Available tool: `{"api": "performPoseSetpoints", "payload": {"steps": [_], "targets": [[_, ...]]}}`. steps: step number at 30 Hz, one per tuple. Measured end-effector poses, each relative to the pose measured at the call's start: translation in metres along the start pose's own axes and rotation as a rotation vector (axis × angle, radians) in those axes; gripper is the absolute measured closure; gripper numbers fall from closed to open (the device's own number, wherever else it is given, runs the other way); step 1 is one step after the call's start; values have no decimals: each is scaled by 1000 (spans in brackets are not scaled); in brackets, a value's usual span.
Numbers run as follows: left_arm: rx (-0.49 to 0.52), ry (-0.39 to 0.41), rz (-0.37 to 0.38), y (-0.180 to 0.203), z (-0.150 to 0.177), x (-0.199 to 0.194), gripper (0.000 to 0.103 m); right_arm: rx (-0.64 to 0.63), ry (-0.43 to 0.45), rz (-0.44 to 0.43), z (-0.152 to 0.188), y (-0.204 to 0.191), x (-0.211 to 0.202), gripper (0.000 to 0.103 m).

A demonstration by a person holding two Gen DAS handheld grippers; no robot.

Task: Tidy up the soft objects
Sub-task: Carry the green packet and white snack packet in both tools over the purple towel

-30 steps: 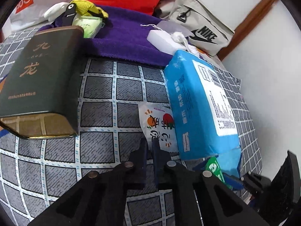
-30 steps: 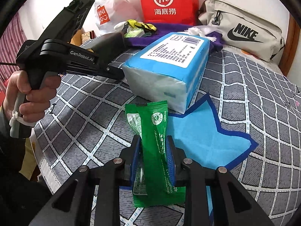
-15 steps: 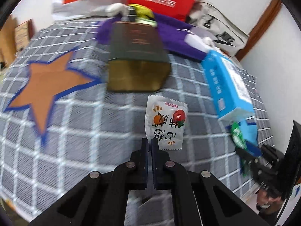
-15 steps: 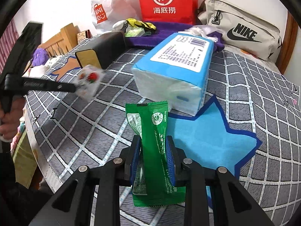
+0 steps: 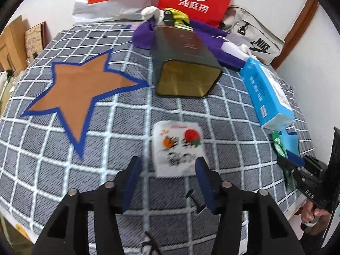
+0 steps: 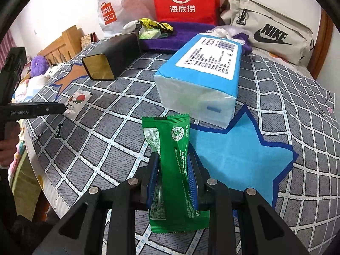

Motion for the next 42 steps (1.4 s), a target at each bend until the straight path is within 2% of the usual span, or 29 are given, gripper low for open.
{"api": "performPoseSetpoints", "payload": {"steps": [2, 4, 7, 10, 17, 24, 27, 35, 42], "targets": [[19, -14, -13, 6, -3, 8, 42, 7, -2, 2, 0, 1, 0, 76], [62, -16, -67, 15, -5, 18, 39, 14, 3, 0, -1, 2, -1, 76], [115, -7, -153, 25, -5, 28, 39, 18, 20, -1, -4, 3, -6, 76], [170, 10, -196, 33, -2, 31, 48, 31, 48, -5, -9, 8, -15, 76], [174, 11, -173, 34, -4, 29, 63, 44, 105, -17, -21, 14, -34, 76], [120, 10, -74, 34, -7, 23, 65, 46, 130, -25, -32, 19, -43, 76], [111, 31, -54, 36, -12, 12, 66, 45, 141, -22, -39, 24, -46, 76], [141, 95, -48, 51, -34, -19, 65, 52, 167, -15, -65, 34, -52, 76], [147, 137, -73, 56, -61, -31, 65, 64, 187, -8, -90, 40, -52, 76]]}}
Point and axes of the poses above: each gripper's, at about its wrist camera, not at the fingertips, and x roughly the way its jaws point, y to its right, z to its underside, the point moved 4 cm from there along x, roughly the way its jaws point, and after that the axes turned 13 degrees about z, right-handed, at the moved point
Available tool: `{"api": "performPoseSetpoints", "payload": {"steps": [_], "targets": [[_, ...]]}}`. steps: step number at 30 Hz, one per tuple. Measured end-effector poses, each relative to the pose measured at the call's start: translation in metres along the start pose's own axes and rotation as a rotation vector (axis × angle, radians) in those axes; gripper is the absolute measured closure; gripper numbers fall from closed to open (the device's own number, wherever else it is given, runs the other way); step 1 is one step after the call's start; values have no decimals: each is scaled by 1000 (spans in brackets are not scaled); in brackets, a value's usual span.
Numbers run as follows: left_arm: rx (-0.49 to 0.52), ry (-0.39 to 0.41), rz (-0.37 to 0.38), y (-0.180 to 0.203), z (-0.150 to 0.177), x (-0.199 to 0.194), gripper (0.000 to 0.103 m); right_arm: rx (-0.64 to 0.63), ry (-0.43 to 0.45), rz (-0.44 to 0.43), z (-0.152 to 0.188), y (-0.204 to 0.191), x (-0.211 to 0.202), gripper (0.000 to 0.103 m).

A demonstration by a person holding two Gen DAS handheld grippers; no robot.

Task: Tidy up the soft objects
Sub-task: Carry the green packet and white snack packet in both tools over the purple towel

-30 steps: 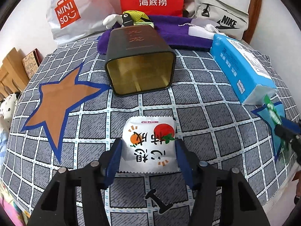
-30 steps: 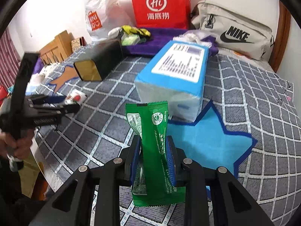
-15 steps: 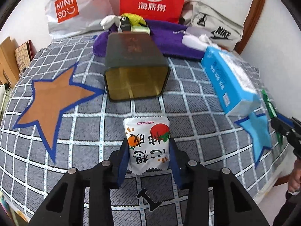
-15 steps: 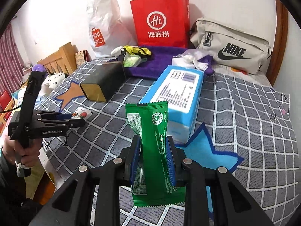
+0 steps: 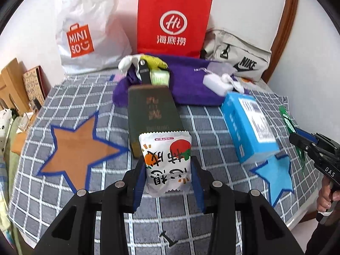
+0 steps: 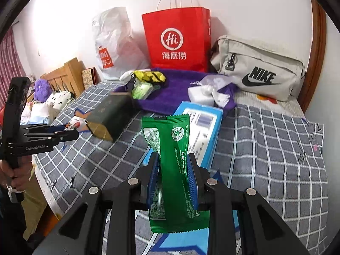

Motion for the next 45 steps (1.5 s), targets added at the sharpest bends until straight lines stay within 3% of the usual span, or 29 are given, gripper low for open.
{"api": "performPoseSetpoints", "payload": {"steps": [8, 28, 45], "targets": [[31, 22, -39, 9, -38, 0, 65, 19, 31, 27, -39, 10, 12, 76], [8, -31, 106, 15, -102, 60, 65, 78, 40, 60, -111, 28, 68, 76], [-2, -64, 118, -2, -152, 115, 65, 48, -29, 77, -145, 31, 146, 76]]}}
Point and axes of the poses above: each gripper's, at about its wrist camera, not at the fingertips, and x roughly the way its jaws point, y to its right, z to its underside, the point moved 4 cm from there along x, roughly the way its jaws point, and after that the axes turned 13 degrees about z, right-handed, at the moved point
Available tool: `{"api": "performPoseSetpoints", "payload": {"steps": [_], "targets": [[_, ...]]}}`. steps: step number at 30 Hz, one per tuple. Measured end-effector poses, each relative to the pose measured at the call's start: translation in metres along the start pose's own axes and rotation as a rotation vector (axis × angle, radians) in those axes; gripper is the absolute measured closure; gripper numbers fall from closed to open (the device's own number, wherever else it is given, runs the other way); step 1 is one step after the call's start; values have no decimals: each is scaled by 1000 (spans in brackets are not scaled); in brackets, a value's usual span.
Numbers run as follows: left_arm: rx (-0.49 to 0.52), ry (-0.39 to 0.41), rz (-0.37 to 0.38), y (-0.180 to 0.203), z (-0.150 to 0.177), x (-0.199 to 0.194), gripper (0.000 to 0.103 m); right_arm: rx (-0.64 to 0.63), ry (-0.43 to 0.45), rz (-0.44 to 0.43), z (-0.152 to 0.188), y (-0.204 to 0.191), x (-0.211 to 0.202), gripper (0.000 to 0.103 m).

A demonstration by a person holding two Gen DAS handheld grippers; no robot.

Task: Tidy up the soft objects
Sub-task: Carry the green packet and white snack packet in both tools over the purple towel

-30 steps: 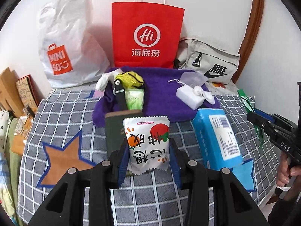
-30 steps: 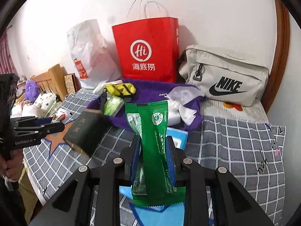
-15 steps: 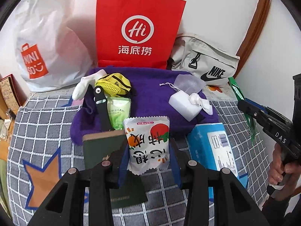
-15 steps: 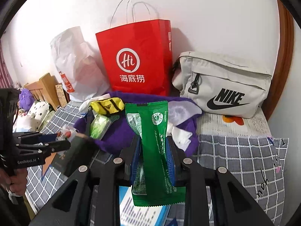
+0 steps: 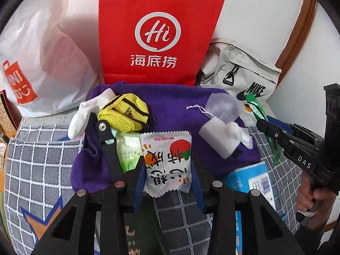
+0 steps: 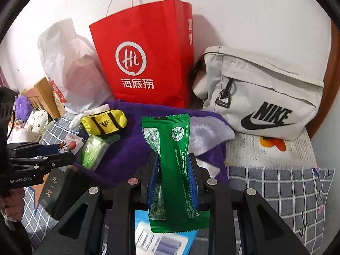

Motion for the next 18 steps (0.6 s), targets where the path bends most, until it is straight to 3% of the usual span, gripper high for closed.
{"api": "performPoseSetpoints", "payload": {"steps": [10, 18], "targets": [[-44, -6, 17, -18, -24, 22, 65, 1, -48, -23, -15, -1, 41, 76], [-58, -62, -1, -21, -33, 52, 65, -12, -111, -41, -8, -6, 70, 76]]}}
Point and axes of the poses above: each gripper's, at about its wrist camera, not at the fingertips, and x roughly the way its jaws point, y to its right, z to its underside, the point moved 4 cm from there along x, roughly the way its jaws point, and after that the axes turned 13 degrees about z, right-handed, at the moved point
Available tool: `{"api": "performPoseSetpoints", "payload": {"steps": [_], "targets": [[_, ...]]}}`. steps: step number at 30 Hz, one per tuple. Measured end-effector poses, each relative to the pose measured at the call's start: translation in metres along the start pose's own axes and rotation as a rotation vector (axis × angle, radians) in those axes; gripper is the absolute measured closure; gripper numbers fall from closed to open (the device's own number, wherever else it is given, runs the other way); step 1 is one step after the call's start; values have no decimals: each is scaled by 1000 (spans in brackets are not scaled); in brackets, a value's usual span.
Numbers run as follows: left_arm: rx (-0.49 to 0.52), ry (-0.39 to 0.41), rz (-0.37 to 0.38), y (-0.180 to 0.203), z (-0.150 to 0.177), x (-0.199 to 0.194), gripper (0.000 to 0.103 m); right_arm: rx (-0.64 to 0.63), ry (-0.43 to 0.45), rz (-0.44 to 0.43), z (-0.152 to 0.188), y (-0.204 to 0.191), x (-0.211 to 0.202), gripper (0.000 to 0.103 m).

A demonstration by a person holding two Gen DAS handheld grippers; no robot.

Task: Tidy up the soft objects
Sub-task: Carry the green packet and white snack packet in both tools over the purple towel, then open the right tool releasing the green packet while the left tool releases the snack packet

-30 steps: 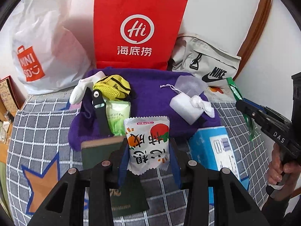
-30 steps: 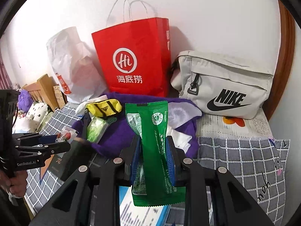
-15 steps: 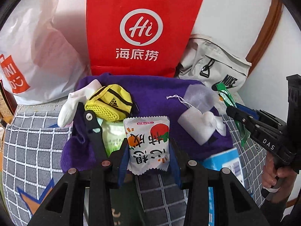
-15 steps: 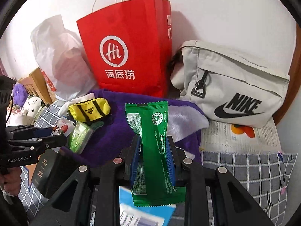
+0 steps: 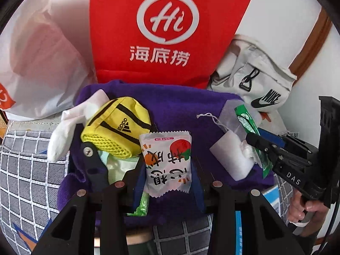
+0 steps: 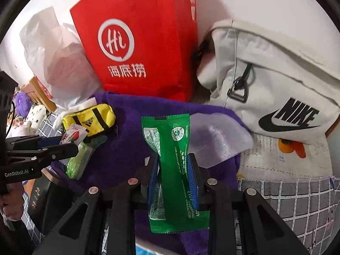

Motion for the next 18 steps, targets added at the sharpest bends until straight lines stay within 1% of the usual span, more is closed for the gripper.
{"api": "performPoseSetpoints", "payload": {"steps": [2, 5, 8, 11, 13, 18], "targets": [[2, -9, -15, 0, -1, 6, 65, -1, -18, -4, 3, 0, 7, 75], [-5, -24, -29, -2, -3, 13, 65, -12, -18, 7, 4, 0, 11, 74], [-11, -36, -29, -4, -3, 19, 64, 0, -25, -6, 3, 2, 12, 73], [-18, -42, -27, -5, -3, 22, 63, 0, -26, 0, 3, 3, 12, 72], [-20, -46, -28, -6, -4, 23, 61, -4, -30, 0, 3, 3, 14, 69], [-29, -46, -10, -7, -4, 24, 60, -9, -37, -5, 4, 1, 15, 68]]}}
Point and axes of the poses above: each gripper's, at about its wrist camera, not at the fingertips, and x roughly the way its jaws point, y to its right, z to its underside, the point moved 4 cm from there along x, roughly the way its jaws point, and after that the axes turned 13 degrees about z, right-handed, at the moved point
